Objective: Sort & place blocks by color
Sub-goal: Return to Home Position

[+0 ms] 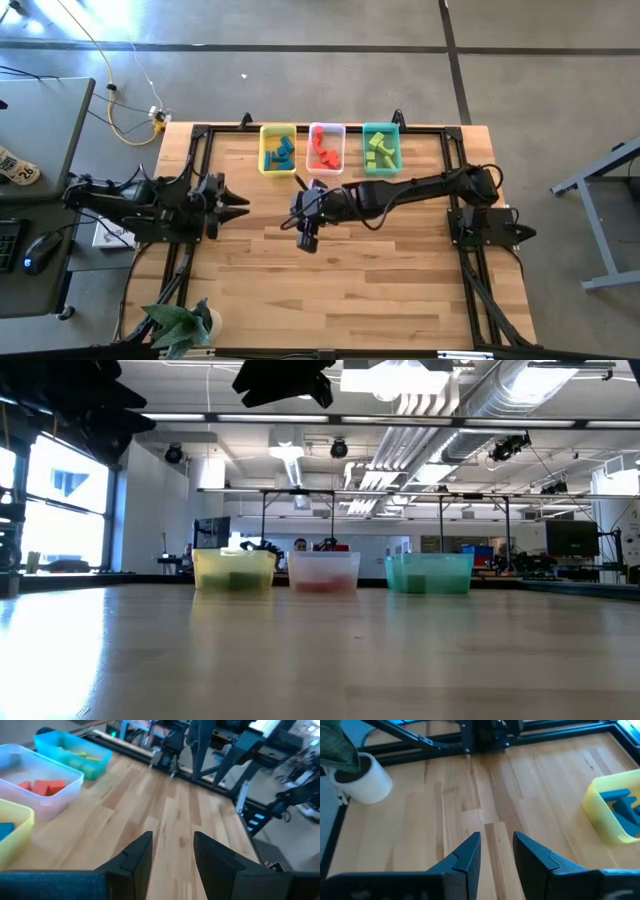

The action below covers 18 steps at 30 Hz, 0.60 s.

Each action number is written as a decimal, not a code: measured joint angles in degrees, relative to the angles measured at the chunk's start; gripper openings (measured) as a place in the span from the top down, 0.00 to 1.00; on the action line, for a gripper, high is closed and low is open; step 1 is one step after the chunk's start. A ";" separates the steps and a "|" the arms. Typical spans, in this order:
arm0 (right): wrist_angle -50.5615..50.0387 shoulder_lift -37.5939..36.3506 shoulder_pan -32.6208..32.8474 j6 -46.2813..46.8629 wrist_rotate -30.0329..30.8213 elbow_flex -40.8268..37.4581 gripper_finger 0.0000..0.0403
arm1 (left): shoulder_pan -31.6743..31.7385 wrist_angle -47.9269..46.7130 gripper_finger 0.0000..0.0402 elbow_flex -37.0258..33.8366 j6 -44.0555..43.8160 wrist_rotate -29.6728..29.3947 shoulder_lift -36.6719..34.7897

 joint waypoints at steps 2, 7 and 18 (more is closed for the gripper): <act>-0.94 0.00 0.56 0.03 1.54 0.00 0.74 | -0.85 2.88 0.67 -2.82 0.04 -0.03 -2.18; -3.77 -0.20 0.81 0.52 1.96 0.00 0.74 | -2.00 7.06 0.67 -8.36 0.87 -0.21 -7.12; -12.66 -6.92 -0.86 -5.53 3.30 0.00 0.74 | -1.83 15.90 0.67 -17.93 3.10 -1.02 -13.70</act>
